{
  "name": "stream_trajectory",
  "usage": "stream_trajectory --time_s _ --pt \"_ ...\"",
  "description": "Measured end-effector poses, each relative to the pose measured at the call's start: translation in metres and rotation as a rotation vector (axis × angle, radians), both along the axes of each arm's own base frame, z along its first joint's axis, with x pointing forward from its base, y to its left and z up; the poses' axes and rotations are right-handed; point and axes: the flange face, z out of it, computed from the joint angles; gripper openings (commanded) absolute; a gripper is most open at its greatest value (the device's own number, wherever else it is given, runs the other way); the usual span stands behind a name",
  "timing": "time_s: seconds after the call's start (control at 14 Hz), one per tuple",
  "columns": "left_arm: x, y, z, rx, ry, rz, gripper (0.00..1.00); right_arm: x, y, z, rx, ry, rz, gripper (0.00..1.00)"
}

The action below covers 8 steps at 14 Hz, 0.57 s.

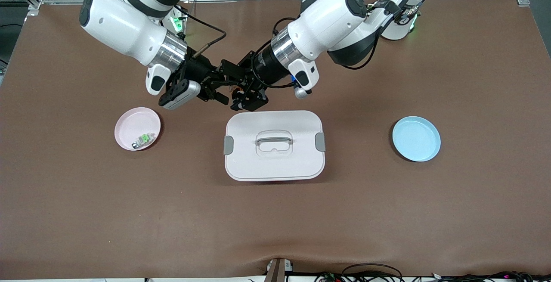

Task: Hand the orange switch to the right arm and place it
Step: 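Bring the left gripper over the box while the right gripper approaches, then grasp the orange switch with the right gripper while the left gripper releases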

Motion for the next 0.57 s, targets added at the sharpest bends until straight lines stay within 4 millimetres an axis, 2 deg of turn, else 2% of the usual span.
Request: stream_trajectory --time_s 0.36,0.43,0.57 --pt "-0.0091 -0.0099 0.0035 0.004 -0.019 -0.023 0.16 0.0037 -0.0044 -0.0031 -0.004 0.001 -0.003 0.99" --pt "-0.0091 -0.0101 0.0039 0.004 -0.021 -0.023 0.16 0.0041 -0.0048 -0.0023 -0.004 -0.002 -0.001 0.96" --pt "-0.0089 -0.0101 0.0043 0.003 -0.022 -0.022 0.16 0.0044 -0.0049 -0.0009 -0.003 -0.003 0.001 0.81"
